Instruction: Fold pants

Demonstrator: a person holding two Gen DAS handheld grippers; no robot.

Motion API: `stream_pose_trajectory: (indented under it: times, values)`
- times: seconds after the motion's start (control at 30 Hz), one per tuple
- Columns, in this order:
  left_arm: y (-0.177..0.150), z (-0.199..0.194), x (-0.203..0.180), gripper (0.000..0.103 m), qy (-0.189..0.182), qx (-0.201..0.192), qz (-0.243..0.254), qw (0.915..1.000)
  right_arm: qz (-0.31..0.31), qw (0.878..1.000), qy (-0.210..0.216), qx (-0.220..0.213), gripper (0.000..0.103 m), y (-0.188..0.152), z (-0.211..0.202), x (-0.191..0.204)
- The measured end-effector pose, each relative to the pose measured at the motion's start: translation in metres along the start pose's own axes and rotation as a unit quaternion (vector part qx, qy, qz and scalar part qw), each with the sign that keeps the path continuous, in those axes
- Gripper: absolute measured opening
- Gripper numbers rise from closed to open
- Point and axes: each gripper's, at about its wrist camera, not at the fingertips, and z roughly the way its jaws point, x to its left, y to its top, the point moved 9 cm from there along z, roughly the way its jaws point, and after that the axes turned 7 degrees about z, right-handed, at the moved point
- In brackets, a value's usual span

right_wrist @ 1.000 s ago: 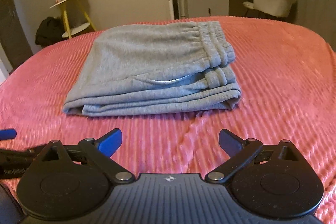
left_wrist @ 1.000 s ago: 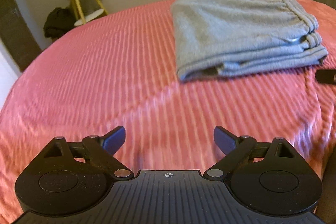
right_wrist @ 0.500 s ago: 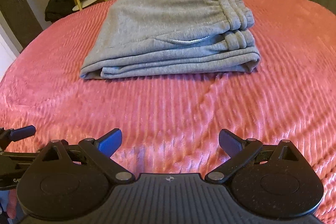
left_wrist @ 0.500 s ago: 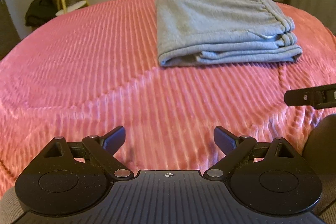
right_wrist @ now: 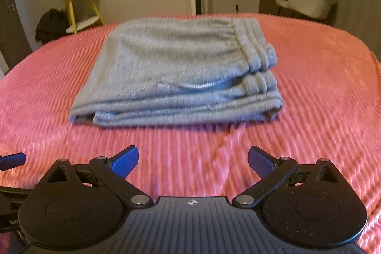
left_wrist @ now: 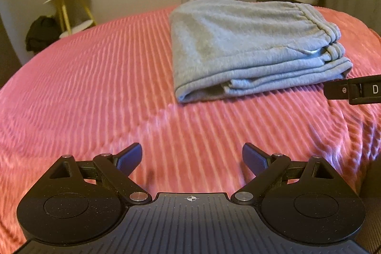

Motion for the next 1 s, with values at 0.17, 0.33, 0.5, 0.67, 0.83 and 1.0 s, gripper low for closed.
stream_pose_trajectory:
  times: [0.17, 0.33, 0.5, 0.67, 0.83, 1.0]
  values:
    - [0.012, 0.017, -0.003, 0.095, -0.023, -0.001, 0.001, 0.9997, -0.002, 0.999, -0.004, -0.033, 0.099, 0.010, 0.006, 0.001]
    - [0.010, 0.026, 0.004, 0.095, -0.035, -0.005, -0.027, 0.9990, 0.003, 1.000, -0.010, -0.029, 0.099, 0.011, 0.013, 0.000]
    - [0.009, 0.029, 0.011, 0.095, -0.014, -0.012, -0.024, 0.9995, -0.004, 0.999, -0.015, -0.039, 0.099, 0.010, 0.013, 0.003]
    - [0.011, 0.024, 0.018, 0.095, -0.024, -0.027, -0.043, 0.9984, 0.000, 0.999, -0.019, -0.045, 0.099, 0.011, 0.012, 0.002]
    - [0.012, 0.023, 0.022, 0.095, -0.028, -0.031, -0.057, 0.9975, 0.006, 0.999, -0.024, -0.046, 0.099, 0.012, 0.012, -0.002]
    - [0.011, 0.023, 0.026, 0.095, -0.029, -0.029, -0.069, 0.9967, -0.005, 0.998, -0.029, -0.049, 0.099, 0.012, 0.011, 0.001]
